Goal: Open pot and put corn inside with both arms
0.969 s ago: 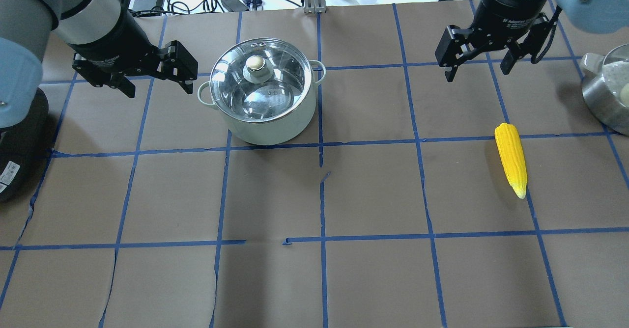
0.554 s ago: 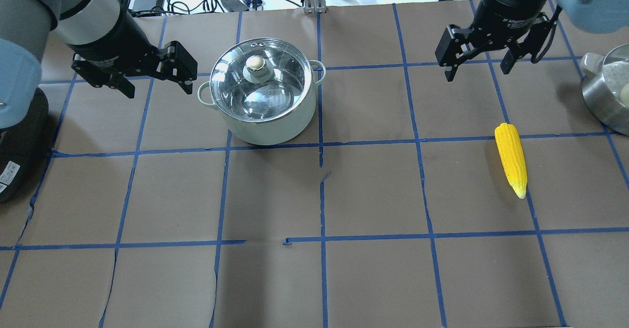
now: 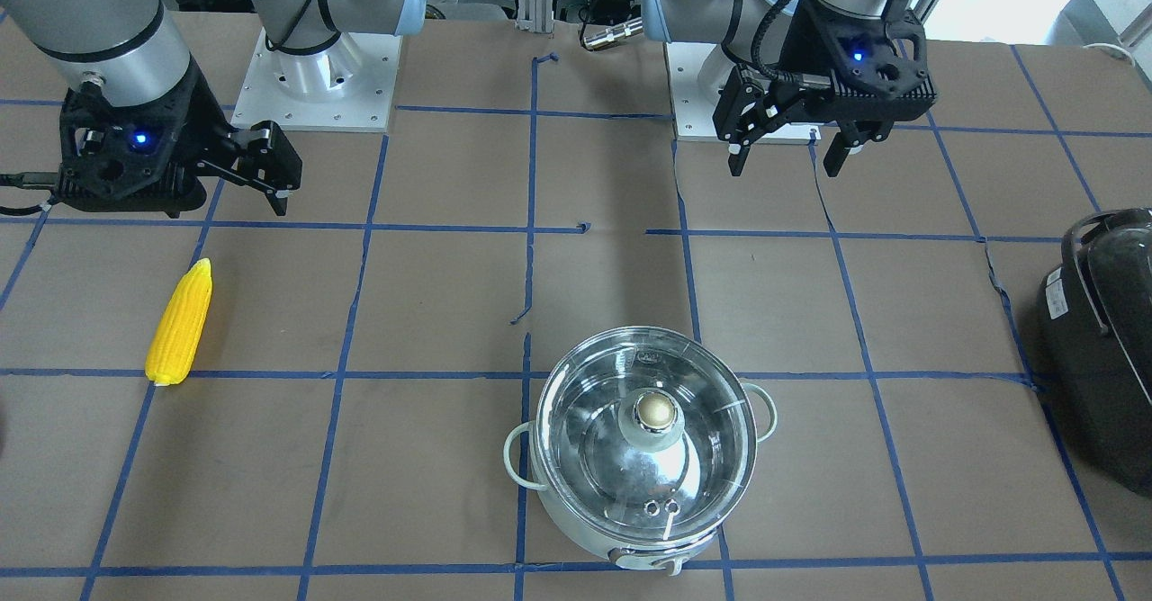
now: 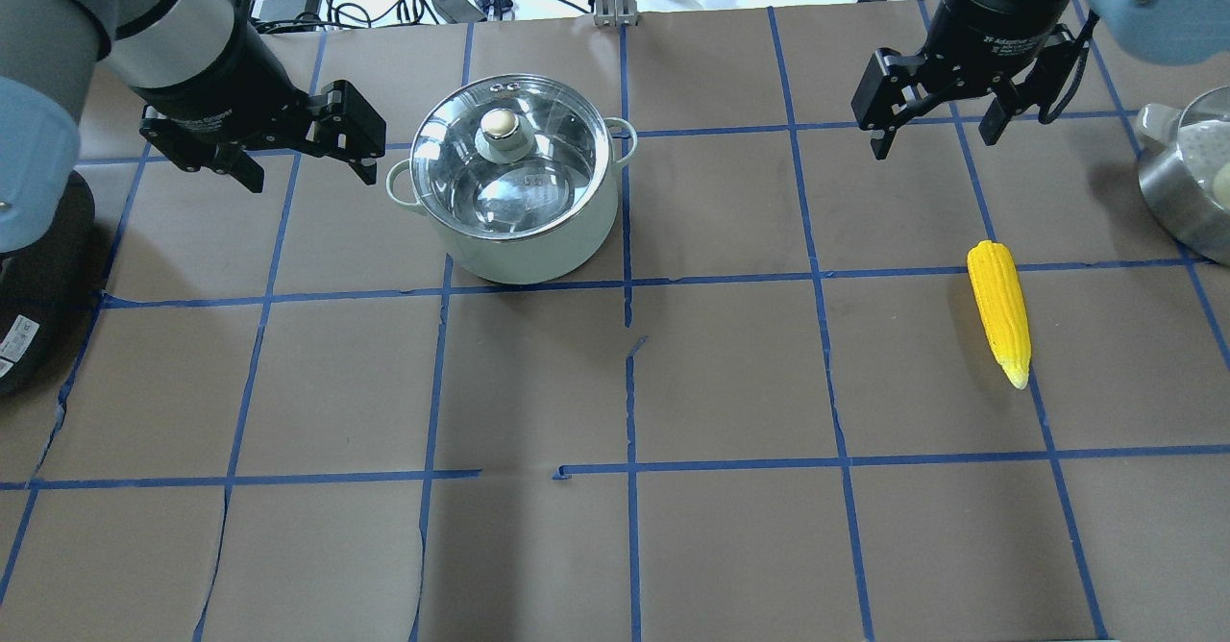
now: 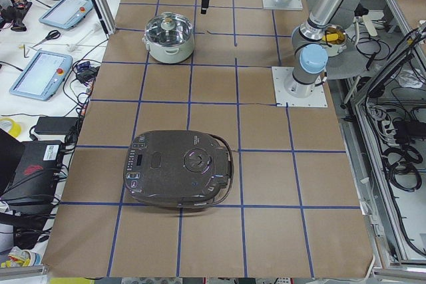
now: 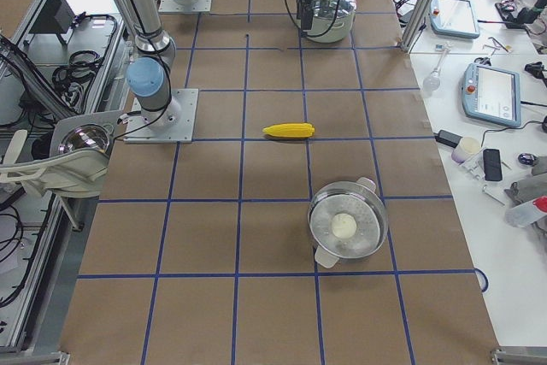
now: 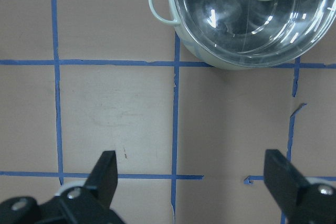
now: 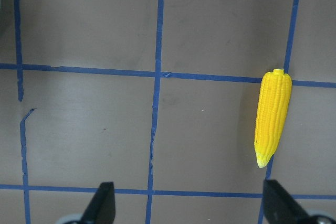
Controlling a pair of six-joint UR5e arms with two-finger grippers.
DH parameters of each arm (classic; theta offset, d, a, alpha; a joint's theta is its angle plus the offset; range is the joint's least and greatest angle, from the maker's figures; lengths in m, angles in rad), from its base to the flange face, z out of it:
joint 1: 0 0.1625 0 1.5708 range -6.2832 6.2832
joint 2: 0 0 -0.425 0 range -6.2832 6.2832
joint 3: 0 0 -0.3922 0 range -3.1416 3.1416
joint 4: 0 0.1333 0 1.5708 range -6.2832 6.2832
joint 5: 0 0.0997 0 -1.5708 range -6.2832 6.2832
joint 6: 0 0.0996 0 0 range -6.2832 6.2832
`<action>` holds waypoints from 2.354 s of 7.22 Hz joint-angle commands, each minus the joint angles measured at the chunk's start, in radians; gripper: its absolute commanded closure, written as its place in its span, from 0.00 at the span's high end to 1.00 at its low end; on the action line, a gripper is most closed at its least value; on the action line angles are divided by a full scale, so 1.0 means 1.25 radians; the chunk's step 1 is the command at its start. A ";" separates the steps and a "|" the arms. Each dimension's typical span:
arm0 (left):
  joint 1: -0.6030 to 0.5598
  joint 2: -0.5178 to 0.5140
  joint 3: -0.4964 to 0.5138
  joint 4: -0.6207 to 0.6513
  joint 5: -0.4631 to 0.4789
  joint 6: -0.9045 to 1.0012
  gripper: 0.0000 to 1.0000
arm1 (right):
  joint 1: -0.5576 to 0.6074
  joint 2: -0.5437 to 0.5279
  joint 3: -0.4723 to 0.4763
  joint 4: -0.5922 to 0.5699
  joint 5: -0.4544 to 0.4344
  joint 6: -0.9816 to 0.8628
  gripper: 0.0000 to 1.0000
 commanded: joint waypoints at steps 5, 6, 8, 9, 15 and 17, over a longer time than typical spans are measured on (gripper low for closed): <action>0.002 -0.038 0.017 -0.021 0.005 -0.001 1.00 | 0.001 -0.013 -0.009 0.004 0.027 -0.001 1.00; -0.003 -0.069 0.039 -0.024 0.007 -0.001 1.00 | 0.001 -0.013 -0.009 0.005 0.047 0.000 1.00; -0.018 -0.149 0.115 -0.021 0.004 -0.013 1.00 | 0.000 -0.013 -0.006 0.005 0.041 0.000 1.00; -0.038 -0.193 0.140 0.001 0.004 -0.040 1.00 | 0.000 -0.013 -0.005 0.003 0.041 0.000 1.00; -0.122 -0.425 0.254 0.145 0.023 -0.110 1.00 | -0.001 -0.012 -0.004 0.005 0.044 0.001 1.00; -0.125 -0.455 0.250 0.165 0.023 -0.103 1.00 | 0.000 -0.012 -0.003 0.003 0.047 0.000 1.00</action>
